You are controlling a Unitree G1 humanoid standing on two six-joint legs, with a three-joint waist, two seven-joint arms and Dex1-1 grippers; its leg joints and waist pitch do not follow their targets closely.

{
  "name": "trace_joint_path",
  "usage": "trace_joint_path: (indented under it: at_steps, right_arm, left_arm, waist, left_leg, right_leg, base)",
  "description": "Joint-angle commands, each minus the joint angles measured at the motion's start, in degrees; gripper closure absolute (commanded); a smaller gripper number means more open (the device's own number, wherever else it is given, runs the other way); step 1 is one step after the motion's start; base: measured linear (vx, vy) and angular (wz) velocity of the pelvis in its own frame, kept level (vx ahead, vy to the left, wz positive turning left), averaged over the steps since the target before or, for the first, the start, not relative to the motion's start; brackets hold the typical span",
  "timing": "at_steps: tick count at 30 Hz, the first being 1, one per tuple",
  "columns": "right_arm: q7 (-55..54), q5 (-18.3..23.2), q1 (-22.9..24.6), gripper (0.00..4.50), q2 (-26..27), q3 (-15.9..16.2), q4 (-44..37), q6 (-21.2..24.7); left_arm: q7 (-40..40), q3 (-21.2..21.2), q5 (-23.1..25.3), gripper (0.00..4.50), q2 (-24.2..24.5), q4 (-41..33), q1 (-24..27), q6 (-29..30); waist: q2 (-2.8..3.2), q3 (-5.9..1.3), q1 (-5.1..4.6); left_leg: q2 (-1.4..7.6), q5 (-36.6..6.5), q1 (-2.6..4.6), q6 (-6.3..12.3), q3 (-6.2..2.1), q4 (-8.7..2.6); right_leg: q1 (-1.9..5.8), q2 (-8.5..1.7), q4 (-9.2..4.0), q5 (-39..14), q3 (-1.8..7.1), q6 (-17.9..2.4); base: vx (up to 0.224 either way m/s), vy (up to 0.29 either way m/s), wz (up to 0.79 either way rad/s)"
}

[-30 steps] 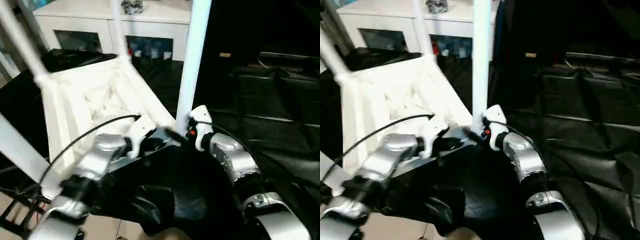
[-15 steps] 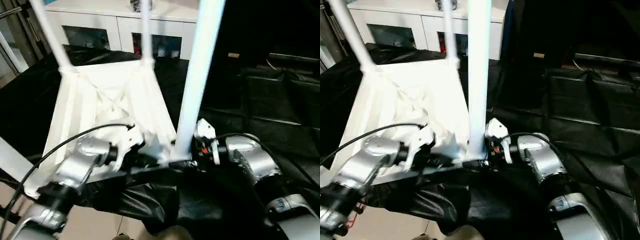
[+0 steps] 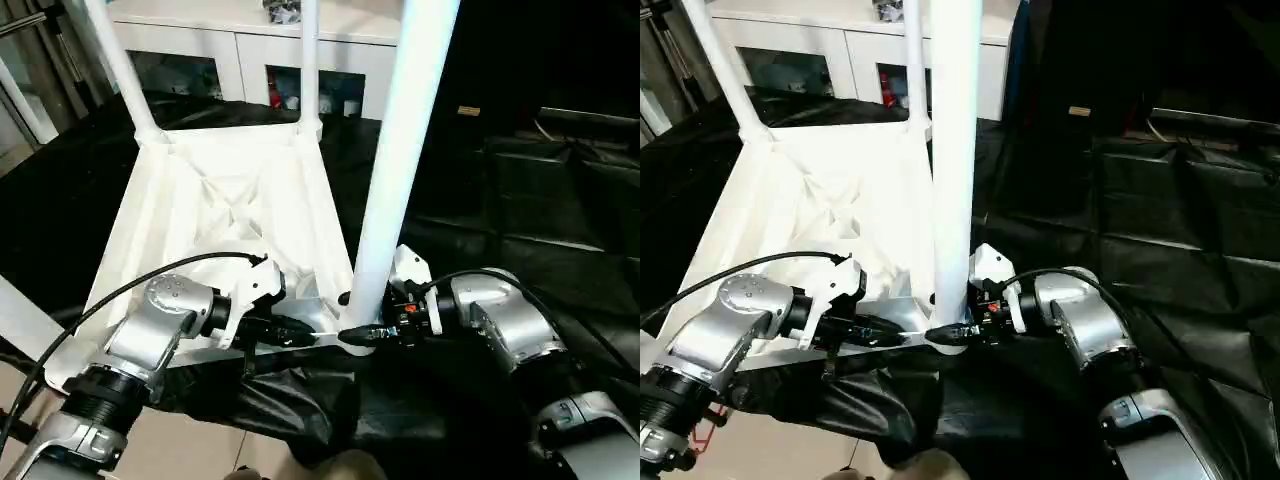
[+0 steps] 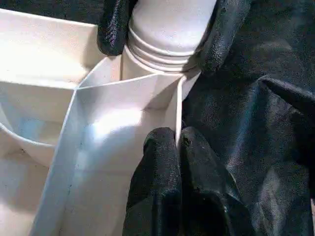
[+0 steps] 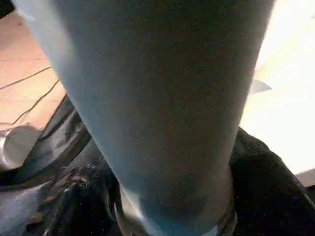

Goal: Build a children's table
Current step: Rotate leg to tighten

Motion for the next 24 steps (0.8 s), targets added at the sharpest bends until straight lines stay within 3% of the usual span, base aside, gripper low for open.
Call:
trace_joint_path:
  at_steps: [1, 3, 5, 7, 9, 13, 15, 17, 21, 24]
  right_arm:
    - [-2.6, 0.5, 0.6, 1.78, 1.7, 0.4, -0.3, 0.4]
    - [-10.0, -0.8, 0.6, 1.79, 4.5, -1.0, 1.9, -0.7]
    - [-18.4, -2.3, -0.4, 1.79, 7.2, -2.1, 5.1, 1.0]
    - [-24.7, -3.3, -1.1, 1.8, 9.6, -2.8, 7.4, 1.8]
    - [-30.1, -3.7, -1.8, 1.8, 12.0, -3.7, 9.0, 2.7]
    - [-42.0, -4.6, -4.3, 1.8, 17.2, -6.2, 13.3, 4.2]
    - [-42.8, -5.2, -5.0, 1.8, 18.5, -5.8, 14.0, 2.2]
    - [-43.1, -5.3, -5.3, 1.1, 19.0, -5.7, 14.5, 1.2]
    - [-40.1, -4.8, -6.0, 0.81, 18.6, -5.9, 14.0, 0.7]
    - [-35.8, -5.2, -5.7, 0.62, 16.1, -4.5, 12.8, -0.5]
  left_arm:
    - [3.5, 0.6, -0.3, 4.5, -2.2, -0.1, -2.0, -1.1]
    - [8.5, 1.7, 0.3, 4.5, -5.0, 2.0, -3.5, -1.0]
    - [12.9, 2.1, 1.3, 4.5, -7.5, 3.8, -4.9, -0.4]
    - [16.7, 2.0, 2.4, 4.5, -9.8, 5.6, -6.2, -0.1]
    - [20.4, 2.0, 3.5, 4.5, -12.2, 7.4, -7.4, 0.1]
    - [28.3, 2.2, 5.4, 4.5, -17.3, 10.6, -9.4, 0.8]
    - [29.5, 1.7, 6.2, 4.5, -18.3, 11.2, -9.8, 0.4]
    - [29.7, 1.5, 6.5, 4.5, -18.7, 11.4, -10.0, 0.0]
    - [26.2, 0.9, 6.4, 4.5, -17.4, 9.7, -8.8, -1.3]
    - [21.7, 0.5, 5.3, 4.5, -15.3, 7.7, -7.4, -2.4]
  waist:
    - [-0.37, -3.57, -0.24]
    - [-0.35, -3.2, -0.66]
    - [-0.39, -3.31, -0.88]
    - [-0.39, -2.94, -1.49]
    - [-0.25, -3.1, -1.79]
    - [-0.34, -3.15, -2.31]
    - [0.04, -3.24, -2.14]
    - [-0.22, -3.38, -2.18]
    - [-0.11, -3.48, -2.12]
    - [-0.04, -3.34, -2.22]
  left_leg:
    - [0.65, -9.1, 0.48, 3.84, 0.64, -3.66]
    - [0.52, -11.3, 0.49, 2.33, 0.6, -4.04]
    - [0.49, -12.9, 0.64, 1.14, 0.41, -4.19]
    - [0.29, -14.7, 0.52, -0.21, 0.26, -4.57]
    - [0.28, -15.3, 0.77, -0.48, 0.16, -4.51]
    - [0.14, -15.0, 0.64, -0.41, 0.15, -4.51]
    - [0.24, -14.6, 0.52, 0.06, 0.13, -4.47]
    - [0.15, -13.6, 0.32, 0.69, 0.23, -4.36]
    - [0.22, -12.4, 0.29, 1.72, 0.28, -4.3]
    - [0.27, -13.9, 0.29, 1.83, 0.27, -4.42]
  right_leg:
    - [3.22, -1.79, -3.38, -4.2, 1.45, -15.7]
    - [3.08, -1.83, -3.93, -8.5, 1.55, -14.5]
    - [3.19, -1.99, -4.17, -12.2, 1.6, -13.2]
    - [3.05, -1.97, -4.75, -17.4, 1.54, -11.3]
    - [2.91, -2.04, -4.97, -18.9, 1.58, -10.5]
    - [2.86, -1.92, -5.16, -19.1, 1.54, -10.0]
    - [2.89, -1.96, -5.04, -16.9, 1.57, -10.4]
    - [3.08, -1.88, -4.85, -14.2, 1.5, -10.8]
    - [3.18, -1.84, -4.6, -11.1, 1.46, -12.0]
    - [3.16, -1.94, -4.78, -12.5, 1.44, -12.1]
  base:
    - [0.0, 0.0, 0.0]
    - [0.0, 0.0, 0.0]
    - [0.0, 0.0, 0.0]
    - [0.0, 0.0, 0.0]
    - [0.0, 0.0, 0.0]
    - [0.0, 0.0, 0.0]
    - [0.0, 0.0, 0.0]
    - [0.0, 0.0, 0.0]
    - [0.0, 0.0, 0.0]
    - [0.0, 0.0, 0.0]
